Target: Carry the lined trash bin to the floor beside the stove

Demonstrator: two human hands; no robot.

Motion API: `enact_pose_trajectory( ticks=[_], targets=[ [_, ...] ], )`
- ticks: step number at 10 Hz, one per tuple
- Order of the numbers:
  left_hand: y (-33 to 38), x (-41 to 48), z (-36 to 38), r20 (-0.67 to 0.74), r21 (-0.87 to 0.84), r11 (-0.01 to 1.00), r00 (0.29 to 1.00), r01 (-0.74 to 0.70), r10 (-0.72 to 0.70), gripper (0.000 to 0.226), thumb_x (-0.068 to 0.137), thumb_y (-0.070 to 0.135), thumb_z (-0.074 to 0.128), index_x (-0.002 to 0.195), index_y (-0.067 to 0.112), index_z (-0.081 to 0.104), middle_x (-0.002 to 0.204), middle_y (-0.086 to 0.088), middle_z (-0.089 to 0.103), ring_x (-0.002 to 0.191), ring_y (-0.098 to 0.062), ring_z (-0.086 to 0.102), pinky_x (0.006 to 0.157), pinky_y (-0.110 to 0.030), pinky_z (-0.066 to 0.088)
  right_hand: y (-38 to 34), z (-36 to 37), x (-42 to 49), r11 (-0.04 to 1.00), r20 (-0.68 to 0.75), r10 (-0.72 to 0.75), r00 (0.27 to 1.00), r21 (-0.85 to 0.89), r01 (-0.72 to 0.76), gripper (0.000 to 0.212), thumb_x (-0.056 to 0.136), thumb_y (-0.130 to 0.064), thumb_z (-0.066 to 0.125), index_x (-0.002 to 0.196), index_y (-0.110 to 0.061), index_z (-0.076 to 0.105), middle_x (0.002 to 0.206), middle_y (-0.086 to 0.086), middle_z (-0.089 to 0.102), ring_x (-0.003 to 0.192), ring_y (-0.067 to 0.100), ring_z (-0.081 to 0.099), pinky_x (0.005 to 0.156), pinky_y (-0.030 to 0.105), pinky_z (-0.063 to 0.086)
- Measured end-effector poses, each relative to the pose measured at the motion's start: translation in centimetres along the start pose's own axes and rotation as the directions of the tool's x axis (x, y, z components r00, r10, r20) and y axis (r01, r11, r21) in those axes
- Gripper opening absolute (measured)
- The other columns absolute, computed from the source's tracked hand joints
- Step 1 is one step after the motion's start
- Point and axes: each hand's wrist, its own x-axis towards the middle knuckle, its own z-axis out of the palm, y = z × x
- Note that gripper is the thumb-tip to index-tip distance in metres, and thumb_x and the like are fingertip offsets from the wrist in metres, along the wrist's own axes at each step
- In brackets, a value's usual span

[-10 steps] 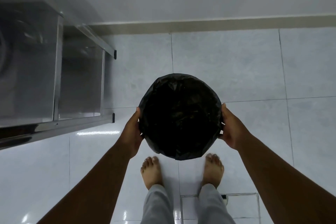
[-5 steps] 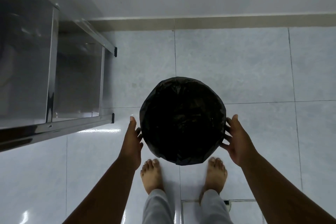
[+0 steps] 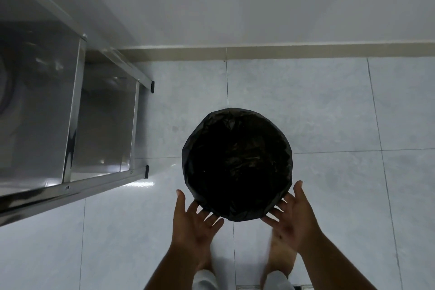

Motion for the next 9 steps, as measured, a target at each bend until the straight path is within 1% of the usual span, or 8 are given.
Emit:
enact_pose_trajectory(
  ticks=[1, 2, 3, 4, 5, 7, 8, 9],
  targets=[
    [2.4, 1.6, 1.8, 0.044, 0.014, 1.0, 0.999, -0.014, 0.013, 0.084, 0.086, 0.073, 0.043, 0.146, 0.016, 0.043, 0.142, -0.024, 0.053, 0.126, -0.046, 0.053, 0.116, -0.057, 0.029, -2.7, 1.9, 1.4, 0.999, 0.034, -0.033, 0.999, 0.017, 0.032, 0.075, 0.083, -0.072, 0.035, 0.138, -0.023, 0.048, 0.136, 0.012, 0.056, 0.121, 0.038, 0.054, 0.095, 0.053, 0.047],
    [5.1, 2.9, 4.3, 0.093, 0.064, 0.996, 0.994, -0.056, 0.05, 0.084, 0.085, 0.073, 0.044, 0.148, 0.017, 0.042, 0.143, -0.022, 0.053, 0.128, -0.045, 0.053, 0.116, -0.057, 0.03, -5.8, 4.2, 2.8, 0.995, 0.058, -0.09, 0.994, -0.025, 0.092, 0.074, 0.084, -0.072, 0.035, 0.138, -0.023, 0.049, 0.134, 0.013, 0.058, 0.118, 0.038, 0.058, 0.093, 0.051, 0.048],
    [7.6, 4.2, 6.8, 0.138, 0.079, 0.993, 0.988, -0.087, 0.075, 0.083, 0.086, 0.073, 0.044, 0.147, 0.018, 0.043, 0.142, -0.021, 0.054, 0.128, -0.044, 0.054, 0.115, -0.057, 0.033, -8.8, 6.1, 4.5, 0.989, 0.071, -0.131, 0.989, -0.055, 0.135, 0.075, 0.086, -0.07, 0.034, 0.142, -0.022, 0.044, 0.138, 0.014, 0.055, 0.12, 0.039, 0.056, 0.101, 0.054, 0.044],
    [10.0, 5.5, 9.3, 0.19, 0.087, 0.99, 0.977, -0.114, 0.096, 0.082, 0.087, 0.073, 0.04, 0.148, 0.019, 0.041, 0.148, -0.02, 0.05, 0.131, -0.044, 0.051, 0.115, -0.057, 0.032, -11.6, 8.1, 5.9, 0.986, 0.085, -0.149, 0.985, -0.068, 0.155, 0.076, 0.086, -0.069, 0.033, 0.144, -0.021, 0.04, 0.143, 0.014, 0.05, 0.124, 0.039, 0.053, 0.106, 0.056, 0.039],
    [12.2, 6.5, 11.5, 0.234, 0.112, 0.983, 0.965, -0.147, 0.117, 0.08, 0.088, 0.072, 0.036, 0.149, 0.021, 0.041, 0.15, -0.019, 0.048, 0.133, -0.043, 0.05, 0.116, -0.057, 0.03, -13.9, 10.1, 6.8, 0.976, 0.104, -0.186, 0.977, -0.099, 0.196, 0.074, 0.088, -0.067, 0.033, 0.146, -0.022, 0.037, 0.146, 0.014, 0.046, 0.127, 0.039, 0.05, 0.104, 0.053, 0.04],
    [14.9, 7.5, 14.0, 0.273, 0.154, 0.964, 0.947, -0.217, 0.17, 0.077, 0.089, 0.071, 0.035, 0.149, 0.023, 0.041, 0.15, -0.017, 0.048, 0.132, -0.041, 0.051, 0.117, -0.056, 0.029, -17.3, 12.8, 7.7, 0.953, 0.138, -0.239, 0.961, -0.156, 0.26, 0.072, 0.089, -0.067, 0.033, 0.146, -0.023, 0.037, 0.146, 0.015, 0.046, 0.128, 0.038, 0.049, 0.104, 0.054, 0.041],
    [15.0, 7.4, 14.0, 0.284, 0.135, 0.963, 0.94, -0.233, 0.188, 0.078, 0.088, 0.072, 0.036, 0.15, 0.024, 0.039, 0.149, -0.017, 0.05, 0.131, -0.041, 0.052, 0.117, -0.058, 0.028, -17.7, 13.4, 7.4, 0.947, 0.139, -0.25, 0.958, -0.17, 0.272, 0.072, 0.089, -0.066, 0.034, 0.146, -0.024, 0.036, 0.147, 0.013, 0.046, 0.129, 0.038, 0.048, 0.105, 0.055, 0.04],
    [14.3, 7.2, 13.4, 0.258, 0.089, 0.971, 0.947, -0.222, 0.193, 0.079, 0.088, 0.072, 0.037, 0.151, 0.025, 0.035, 0.152, -0.017, 0.046, 0.134, -0.042, 0.049, 0.117, -0.058, 0.027, -17.3, 13.2, 7.2, 0.955, 0.126, -0.234, 0.964, -0.156, 0.252, 0.072, 0.088, -0.066, 0.035, 0.148, -0.026, 0.033, 0.151, 0.011, 0.042, 0.132, 0.038, 0.045, 0.105, 0.055, 0.04]
  ],
)
